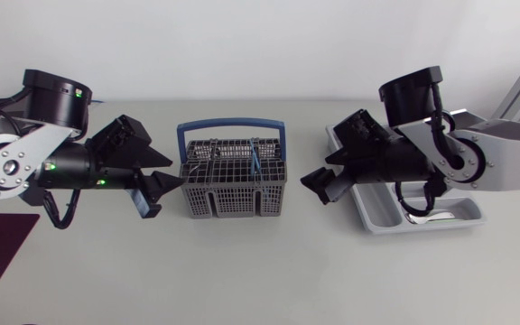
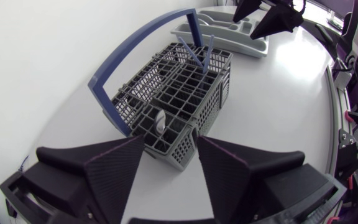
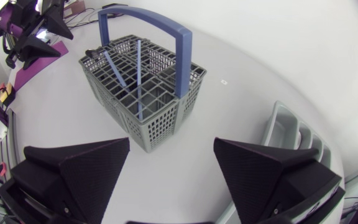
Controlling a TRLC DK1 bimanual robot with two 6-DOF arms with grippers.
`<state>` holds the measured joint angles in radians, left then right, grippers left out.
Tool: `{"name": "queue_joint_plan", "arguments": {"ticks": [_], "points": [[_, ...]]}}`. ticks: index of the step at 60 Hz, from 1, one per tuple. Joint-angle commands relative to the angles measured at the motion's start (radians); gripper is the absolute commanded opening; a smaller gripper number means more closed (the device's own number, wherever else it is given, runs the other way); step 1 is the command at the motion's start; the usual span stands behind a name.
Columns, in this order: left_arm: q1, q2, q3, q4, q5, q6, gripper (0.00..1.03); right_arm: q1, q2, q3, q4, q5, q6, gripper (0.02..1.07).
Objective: Unload the cutlery basket into the drawer organizer.
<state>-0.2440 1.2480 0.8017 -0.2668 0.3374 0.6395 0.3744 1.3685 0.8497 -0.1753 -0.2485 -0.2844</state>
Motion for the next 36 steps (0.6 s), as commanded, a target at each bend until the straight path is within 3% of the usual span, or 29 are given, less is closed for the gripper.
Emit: {"name": "queue_joint_plan", "arguments": {"ticks": [1, 25, 36], "points": [[-0.028, -0.012, -0.019, 0.009, -0.029, 0.0, 0.95, 0.011, -0.022, -0.035, 0.0, -0.005, 0.002, 1.03], [-0.192, 0.05, -0.013, 0.123, -0.27, -0.041, 0.96, 0.011, -0.078, -0.093, 0.005, -0.006, -0.001, 1.03], [-0.213, 0.091, 0.016, 0.129, -0.337, -0.061, 0.96, 0.011, -0.103, -0.112, 0.002, -0.008, -0.001, 1.03]]}}
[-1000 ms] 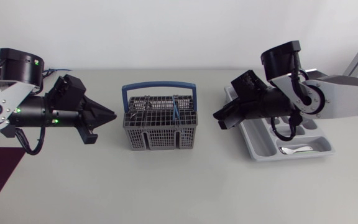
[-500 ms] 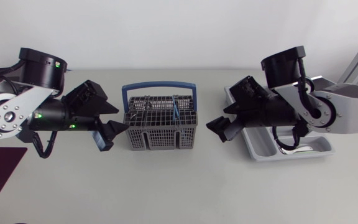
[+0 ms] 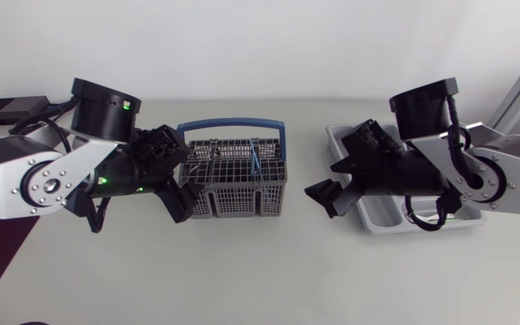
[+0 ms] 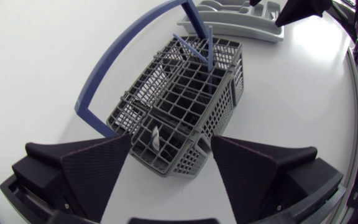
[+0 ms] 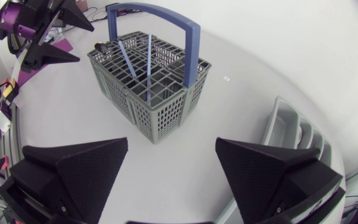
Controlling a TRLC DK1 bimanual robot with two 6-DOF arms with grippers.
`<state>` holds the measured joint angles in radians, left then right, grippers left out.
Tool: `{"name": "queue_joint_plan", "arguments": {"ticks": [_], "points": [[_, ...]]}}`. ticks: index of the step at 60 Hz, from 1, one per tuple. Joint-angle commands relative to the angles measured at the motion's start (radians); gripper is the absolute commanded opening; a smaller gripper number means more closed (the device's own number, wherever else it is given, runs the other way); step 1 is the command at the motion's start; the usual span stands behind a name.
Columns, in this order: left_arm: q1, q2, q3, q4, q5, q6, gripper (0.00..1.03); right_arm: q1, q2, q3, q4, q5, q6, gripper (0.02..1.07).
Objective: Unload the cutlery basket into the drawer organizer.
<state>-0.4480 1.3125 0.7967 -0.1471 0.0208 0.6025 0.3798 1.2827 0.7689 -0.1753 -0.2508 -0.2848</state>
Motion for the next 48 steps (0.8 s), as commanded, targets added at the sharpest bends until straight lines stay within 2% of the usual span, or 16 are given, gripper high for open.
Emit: {"name": "queue_joint_plan", "arguments": {"ticks": [1, 14, 24, 43, 48], "points": [[-0.009, 0.028, 0.022, 0.009, -0.025, -0.026, 0.96, 0.005, -0.019, -0.031, 0.0, -0.005, -0.001, 1.03], [-0.043, 0.051, 0.041, 0.011, -0.113, -0.053, 0.94, 0.005, -0.034, -0.04, -0.003, -0.01, -0.001, 1.03], [-0.046, 0.088, 0.075, 0.011, -0.147, -0.073, 0.9, 0.005, -0.046, -0.049, -0.004, -0.01, -0.001, 1.03], [-0.041, 0.113, 0.088, 0.024, -0.177, -0.086, 0.77, 0.005, -0.06, -0.059, -0.006, -0.011, -0.001, 1.03], [-0.04, 0.122, 0.087, 0.034, -0.18, -0.086, 0.68, 0.005, -0.06, -0.06, -0.006, -0.011, -0.001, 1.03]]}}
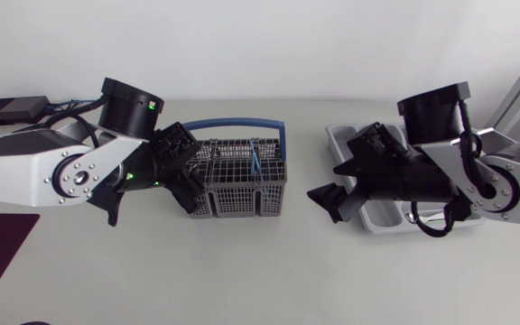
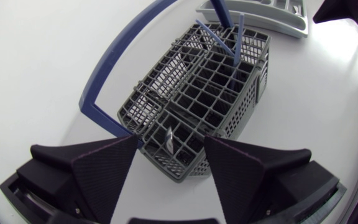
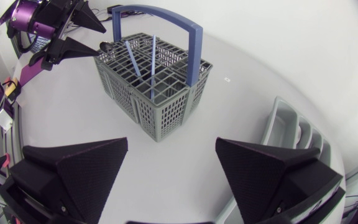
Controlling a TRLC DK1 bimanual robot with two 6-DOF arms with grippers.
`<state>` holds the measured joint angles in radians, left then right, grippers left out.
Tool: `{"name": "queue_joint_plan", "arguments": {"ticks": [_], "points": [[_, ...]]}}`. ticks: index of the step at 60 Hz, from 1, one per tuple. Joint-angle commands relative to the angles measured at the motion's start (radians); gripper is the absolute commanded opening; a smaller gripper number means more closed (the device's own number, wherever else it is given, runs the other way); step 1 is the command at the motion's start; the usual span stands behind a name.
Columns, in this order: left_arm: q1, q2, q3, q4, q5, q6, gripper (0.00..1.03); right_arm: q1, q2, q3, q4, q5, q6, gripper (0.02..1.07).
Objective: Unload the cutlery basket into the drawer organizer.
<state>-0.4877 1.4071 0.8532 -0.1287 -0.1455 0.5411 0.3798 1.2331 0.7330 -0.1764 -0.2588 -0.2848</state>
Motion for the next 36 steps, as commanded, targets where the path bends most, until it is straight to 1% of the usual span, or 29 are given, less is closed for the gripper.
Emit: {"name": "queue_joint_plan", "arguments": {"ticks": [1, 6, 8, 20, 36], "points": [[0.0, 0.029, 0.03, 0.017, -0.016, -0.024, 0.66, 0.007, -0.011, -0.024, -0.005, -0.003, -0.001, 1.03], [0.0, 0.038, 0.029, 0.028, -0.02, -0.024, 0.6, 0.007, -0.012, -0.026, -0.005, -0.003, -0.001, 1.03], [0.0, 0.041, 0.027, 0.032, -0.022, -0.023, 0.6, 0.007, -0.012, -0.027, -0.005, -0.003, -0.001, 1.03], [0.001, 0.072, 0.026, 0.058, -0.032, -0.018, 0.59, 0.007, -0.014, -0.029, -0.005, -0.003, 0.001, 1.03], [0.005, 0.082, 0.023, 0.093, -0.043, -0.015, 0.3, 0.008, -0.014, -0.027, -0.006, -0.003, 0.001, 1.03]]}}
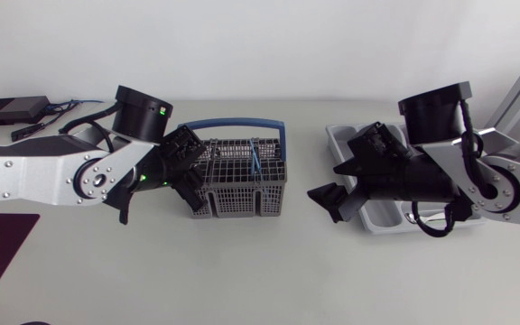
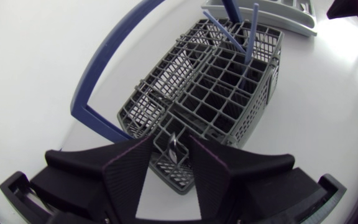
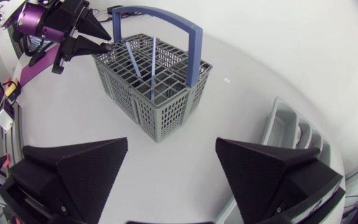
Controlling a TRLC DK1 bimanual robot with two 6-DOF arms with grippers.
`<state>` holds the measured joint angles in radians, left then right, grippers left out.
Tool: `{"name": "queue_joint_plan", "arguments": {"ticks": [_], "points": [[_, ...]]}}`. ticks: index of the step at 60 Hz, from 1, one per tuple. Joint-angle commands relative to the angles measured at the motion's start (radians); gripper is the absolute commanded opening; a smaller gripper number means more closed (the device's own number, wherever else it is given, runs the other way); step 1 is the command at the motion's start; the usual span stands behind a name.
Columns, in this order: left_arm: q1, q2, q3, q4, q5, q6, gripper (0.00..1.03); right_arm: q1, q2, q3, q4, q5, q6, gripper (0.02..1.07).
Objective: Unload the cutlery basket into the drawer organizer.
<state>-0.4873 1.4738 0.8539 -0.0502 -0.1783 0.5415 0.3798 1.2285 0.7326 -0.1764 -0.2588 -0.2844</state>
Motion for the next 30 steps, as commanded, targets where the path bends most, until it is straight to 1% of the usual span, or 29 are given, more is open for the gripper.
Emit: {"name": "queue_joint_plan", "arguments": {"ticks": [1, 7, 30], "points": [[0.004, 0.016, 0.022, 0.018, -0.013, -0.014, 0.28, 0.008, -0.009, -0.027, -0.005, -0.003, 0.001, 1.03], [0.006, 0.029, 0.022, 0.026, -0.027, -0.012, 0.26, 0.01, -0.006, -0.027, -0.005, -0.003, 0.001, 1.03], [0.006, 0.046, 0.02, 0.027, -0.027, -0.009, 0.19, 0.018, -0.004, -0.027, -0.003, -0.003, 0.005, 1.03]]}}
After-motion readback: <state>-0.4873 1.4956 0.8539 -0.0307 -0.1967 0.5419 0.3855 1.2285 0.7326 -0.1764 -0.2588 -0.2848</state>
